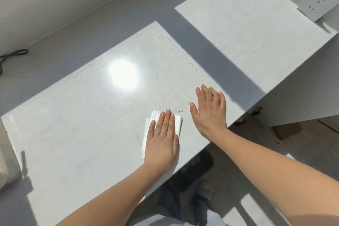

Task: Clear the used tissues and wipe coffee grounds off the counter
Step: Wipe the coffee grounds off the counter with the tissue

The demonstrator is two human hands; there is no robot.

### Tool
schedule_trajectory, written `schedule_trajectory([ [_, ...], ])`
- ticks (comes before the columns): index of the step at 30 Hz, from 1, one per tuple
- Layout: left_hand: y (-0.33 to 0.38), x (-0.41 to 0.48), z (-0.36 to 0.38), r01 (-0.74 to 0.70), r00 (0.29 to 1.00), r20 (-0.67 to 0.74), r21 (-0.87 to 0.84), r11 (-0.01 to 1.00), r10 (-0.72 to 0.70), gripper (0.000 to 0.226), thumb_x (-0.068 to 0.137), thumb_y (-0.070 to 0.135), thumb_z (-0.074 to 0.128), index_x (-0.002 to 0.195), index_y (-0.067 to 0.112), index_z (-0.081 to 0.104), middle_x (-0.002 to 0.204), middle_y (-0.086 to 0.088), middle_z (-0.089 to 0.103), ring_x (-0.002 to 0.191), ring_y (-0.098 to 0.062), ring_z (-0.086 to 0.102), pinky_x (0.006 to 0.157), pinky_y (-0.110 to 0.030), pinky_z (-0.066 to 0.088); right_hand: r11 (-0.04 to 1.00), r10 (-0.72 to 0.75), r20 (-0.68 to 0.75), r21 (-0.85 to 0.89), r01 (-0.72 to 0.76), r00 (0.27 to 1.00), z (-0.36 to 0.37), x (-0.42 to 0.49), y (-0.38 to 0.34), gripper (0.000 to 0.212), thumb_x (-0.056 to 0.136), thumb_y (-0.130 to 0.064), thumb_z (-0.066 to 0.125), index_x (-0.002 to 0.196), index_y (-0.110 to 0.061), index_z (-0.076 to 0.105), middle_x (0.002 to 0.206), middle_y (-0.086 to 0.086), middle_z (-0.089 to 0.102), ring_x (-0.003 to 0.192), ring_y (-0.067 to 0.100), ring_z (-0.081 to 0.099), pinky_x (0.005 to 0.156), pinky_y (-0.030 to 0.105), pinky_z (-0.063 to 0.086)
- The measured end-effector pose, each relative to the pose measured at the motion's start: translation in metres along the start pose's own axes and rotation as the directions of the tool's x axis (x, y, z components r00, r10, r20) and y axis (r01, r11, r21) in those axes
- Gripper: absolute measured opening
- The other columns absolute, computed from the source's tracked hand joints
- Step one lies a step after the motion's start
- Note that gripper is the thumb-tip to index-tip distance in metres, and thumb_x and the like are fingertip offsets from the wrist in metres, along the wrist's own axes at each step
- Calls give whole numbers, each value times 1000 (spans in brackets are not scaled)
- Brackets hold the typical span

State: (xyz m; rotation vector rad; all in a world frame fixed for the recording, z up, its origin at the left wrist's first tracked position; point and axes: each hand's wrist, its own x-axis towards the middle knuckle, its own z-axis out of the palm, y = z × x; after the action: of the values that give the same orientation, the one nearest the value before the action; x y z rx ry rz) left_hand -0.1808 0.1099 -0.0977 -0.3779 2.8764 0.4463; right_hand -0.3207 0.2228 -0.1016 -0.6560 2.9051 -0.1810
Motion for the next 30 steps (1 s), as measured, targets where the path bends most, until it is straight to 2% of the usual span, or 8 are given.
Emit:
schedule_trajectory([
  [3, 24, -17, 13, 146, 987, -59, -35, 989, -148, 58, 88, 38, -11, 141, 18, -24, 155, 0, -22, 144, -19, -20, 120, -42, -5, 982, -156, -24, 106, 157, 988, -19, 19, 29, 53, 93, -46, 17, 126, -22, 51, 135, -2, 49, 120, 21, 40, 104, 42, 25],
  [5, 34, -23, 20, 236, 964, -112, -74, 969, -243, 58, 91, 37, -7, 144, 16, -15, 157, -2, -15, 146, -22, -13, 120, -43, -3, 962, -256, -30, 90, 257, 966, -24, 32, 59, 42, 95, -40, 25, 125, -22, 48, 135, 0, 46, 123, 22, 36, 109, 47, 20],
  [11, 44, -11, 29, 520, 800, -224, -202, 830, -556, 58, 99, 27, 20, 149, 4, 6, 159, -11, 1, 147, -25, -1, 118, -41, -3, 973, -211, -76, 75, 217, 975, -14, 33, 78, 36, 96, -30, 38, 131, -24, 37, 141, 2, 36, 131, 23, 27, 116, 51, 14],
  [16, 42, 29, 18, 539, 770, -251, -239, 808, -587, 59, 98, 26, 22, 149, 4, 3, 160, -11, 0, 148, -24, -3, 118, -41, -5, 970, -218, -81, 91, 225, 972, -14, 35, 82, 34, 96, -31, 37, 130, -27, 34, 139, 0, 34, 131, 22, 27, 116, 50, 14],
  [21, 52, 67, 10, 351, 901, -212, -154, 924, -378, 59, 98, 30, 15, 150, 9, -3, 160, -6, -7, 147, -19, -10, 117, -37, -12, 966, -229, -88, 104, 238, 969, -13, 38, 84, 32, 96, -31, 36, 128, -28, 34, 138, -3, 33, 132, 19, 25, 116, 50, 13],
  [25, 36, 60, 5, 43, 996, -84, 22, 999, -41, 59, 96, 37, 5, 149, 16, -8, 160, 0, -11, 144, -13, -19, 118, -34, -13, 964, -235, -88, 104, 244, 968, -13, 38, 84, 32, 96, -31, 36, 128, -29, 34, 139, -3, 33, 133, 17, 24, 115, 50, 13],
  [28, 8, 53, -9, -281, 959, 60, 47, 959, 278, 55, 100, 37, 11, 150, 26, -8, 158, 9, -14, 143, -9, -22, 118, -35, -11, 965, -233, -75, 105, 240, 969, -14, 37, 84, 33, 97, -31, 34, 129, -29, 33, 140, -3, 33, 134, 17, 24, 116, 49, 12],
  [30, -12, 54, -23, -378, 924, 104, 97, 921, 369, 55, 100, 33, 19, 149, 34, -5, 157, 12, -18, 143, -10, -23, 117, -36, -15, 964, -235, -80, 107, 243, 969, -14, 37, 85, 33, 97, -31, 35, 130, -30, 34, 140, -4, 33, 135, 17, 25, 116, 49, 12],
])
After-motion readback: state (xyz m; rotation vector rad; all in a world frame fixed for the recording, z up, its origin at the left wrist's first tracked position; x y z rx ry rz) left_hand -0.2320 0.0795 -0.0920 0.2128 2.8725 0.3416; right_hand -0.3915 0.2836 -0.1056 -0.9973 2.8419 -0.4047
